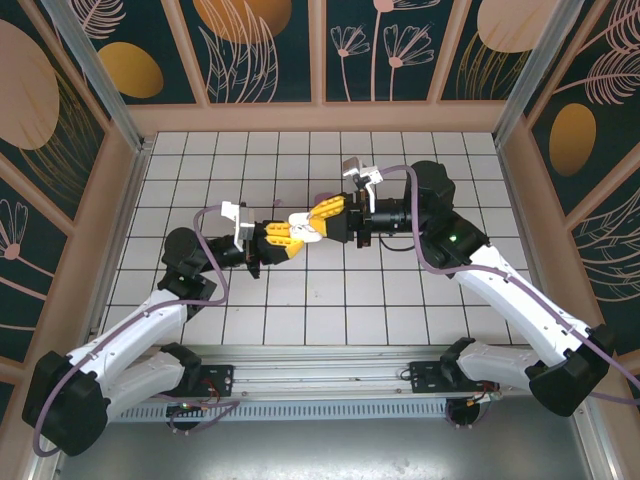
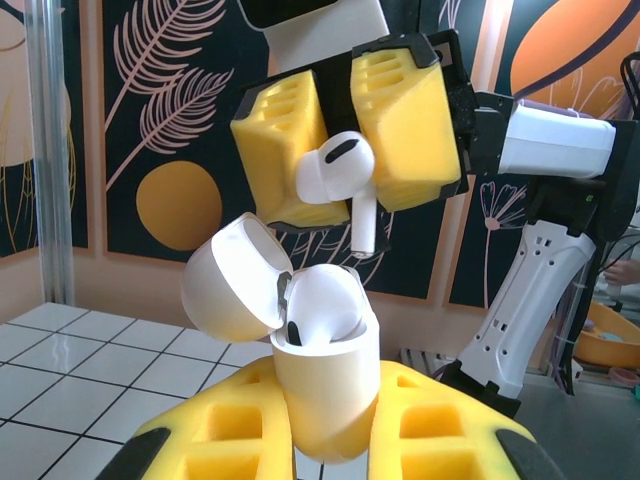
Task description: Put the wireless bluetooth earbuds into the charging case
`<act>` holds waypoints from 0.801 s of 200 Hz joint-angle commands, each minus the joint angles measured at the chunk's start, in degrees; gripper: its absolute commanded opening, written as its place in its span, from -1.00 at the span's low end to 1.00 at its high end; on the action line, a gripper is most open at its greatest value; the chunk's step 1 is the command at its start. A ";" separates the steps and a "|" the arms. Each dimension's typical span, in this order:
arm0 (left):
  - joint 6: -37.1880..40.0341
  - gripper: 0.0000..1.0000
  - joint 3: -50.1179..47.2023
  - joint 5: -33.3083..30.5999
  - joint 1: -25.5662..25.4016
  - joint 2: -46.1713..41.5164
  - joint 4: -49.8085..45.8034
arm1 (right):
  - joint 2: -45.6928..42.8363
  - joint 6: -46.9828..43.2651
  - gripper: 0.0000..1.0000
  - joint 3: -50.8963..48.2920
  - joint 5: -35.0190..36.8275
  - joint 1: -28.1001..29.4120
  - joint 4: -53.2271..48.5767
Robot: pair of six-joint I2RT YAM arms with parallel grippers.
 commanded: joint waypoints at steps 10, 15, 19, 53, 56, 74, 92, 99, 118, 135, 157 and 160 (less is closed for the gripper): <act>1.31 -1.00 2.04 -0.37 0.32 -0.25 0.31 | -1.71 -3.20 -0.65 2.51 -1.34 -0.13 -2.67; 1.67 -1.00 1.95 -0.66 0.35 -0.38 0.08 | -1.73 -3.46 -0.65 2.45 -1.36 -0.14 -2.97; 1.79 -1.00 1.85 -0.76 0.38 -0.43 -0.02 | -1.78 -3.66 -0.65 2.40 -1.31 -0.13 -3.28; 1.34 -1.00 2.33 0.56 0.31 0.00 0.14 | -1.15 -6.07 -0.66 2.26 -0.64 -0.22 -5.54; 1.28 -1.00 2.37 0.71 0.38 0.07 0.13 | -1.11 -6.18 -0.66 2.33 -0.65 -0.26 -5.57; 0.84 -1.00 2.54 1.30 0.36 -0.04 0.32 | -0.47 -7.03 -0.67 3.07 -1.13 -0.31 -6.87; 0.52 -1.00 2.53 1.80 0.35 -0.32 0.58 | 0.13 -7.96 -0.67 4.11 -1.36 -0.42 -8.54; 0.48 -1.00 2.55 2.16 0.37 -0.26 0.41 | 0.05 -7.97 -0.67 4.26 -1.48 -0.49 -8.43; 0.33 -1.00 2.90 3.44 0.36 0.30 -0.10 | -0.31 -7.38 -0.68 4.47 -2.48 -0.57 -7.33; 0.20 -1.00 2.90 4.08 0.40 0.70 -0.06 | -0.57 -7.26 -0.68 5.11 -3.07 -0.59 -7.12; -0.21 -1.00 3.24 4.99 0.36 1.22 0.23 | -0.90 -7.57 -0.68 5.43 -3.03 -0.75 -7.62; -0.28 -1.00 3.34 5.14 0.35 1.35 0.23 | -0.87 -7.66 -0.68 5.43 -3.03 -0.79 -7.76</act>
